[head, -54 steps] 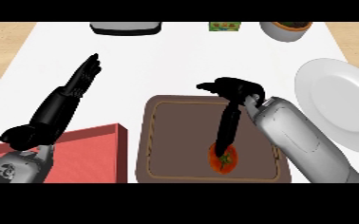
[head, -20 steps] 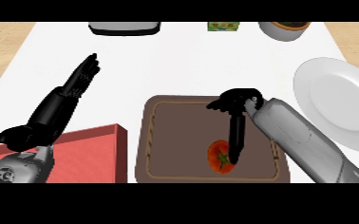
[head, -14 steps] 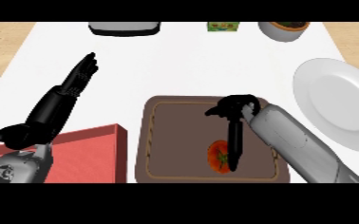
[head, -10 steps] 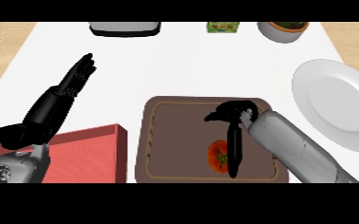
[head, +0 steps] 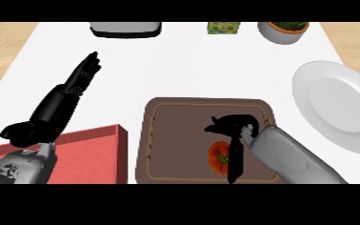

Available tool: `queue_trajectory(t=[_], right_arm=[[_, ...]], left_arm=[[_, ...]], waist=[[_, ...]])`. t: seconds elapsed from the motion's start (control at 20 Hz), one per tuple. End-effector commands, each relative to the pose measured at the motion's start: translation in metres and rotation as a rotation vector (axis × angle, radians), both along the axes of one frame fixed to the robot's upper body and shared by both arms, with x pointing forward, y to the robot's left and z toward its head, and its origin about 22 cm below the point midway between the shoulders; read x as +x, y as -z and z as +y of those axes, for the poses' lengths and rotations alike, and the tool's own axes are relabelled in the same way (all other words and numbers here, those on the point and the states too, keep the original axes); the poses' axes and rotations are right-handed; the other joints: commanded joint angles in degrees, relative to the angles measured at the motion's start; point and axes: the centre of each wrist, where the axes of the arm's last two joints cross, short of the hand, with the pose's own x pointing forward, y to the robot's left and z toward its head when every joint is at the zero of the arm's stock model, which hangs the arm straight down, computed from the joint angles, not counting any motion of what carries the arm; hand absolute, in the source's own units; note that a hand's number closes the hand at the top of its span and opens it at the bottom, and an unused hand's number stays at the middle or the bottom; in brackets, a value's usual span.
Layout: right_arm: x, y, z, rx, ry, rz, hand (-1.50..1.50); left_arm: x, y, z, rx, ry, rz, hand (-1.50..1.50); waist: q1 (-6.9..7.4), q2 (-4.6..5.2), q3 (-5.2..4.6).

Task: Pick the tomato from the tray and place it in the plate

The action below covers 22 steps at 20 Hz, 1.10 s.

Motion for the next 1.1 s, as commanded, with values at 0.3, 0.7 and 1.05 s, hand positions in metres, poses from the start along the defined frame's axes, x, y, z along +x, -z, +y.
queue_trajectory(t=[0.3, 0.7, 1.05], right_arm=[[-0.030, 0.027, -0.010, -0.023, -0.084, -0.035, 1.50], [0.055, -0.024, -0.032, -0.465, 0.629, -0.668, 1.50], [0.064, -0.021, 0.022, -0.590, 0.834, -1.036, 1.50]], left_arm=[[-0.002, -0.008, 0.002, -0.007, 0.004, 0.004, 0.00], [-0.003, 0.000, 0.004, 0.002, 0.016, 0.003, 0.00], [0.003, -0.009, -0.009, 0.007, 0.043, -0.003, 0.00]], waist=[[-0.15, 1.27, 0.59], [0.68, 1.30, 0.31], [1.93, 1.43, 0.53]])
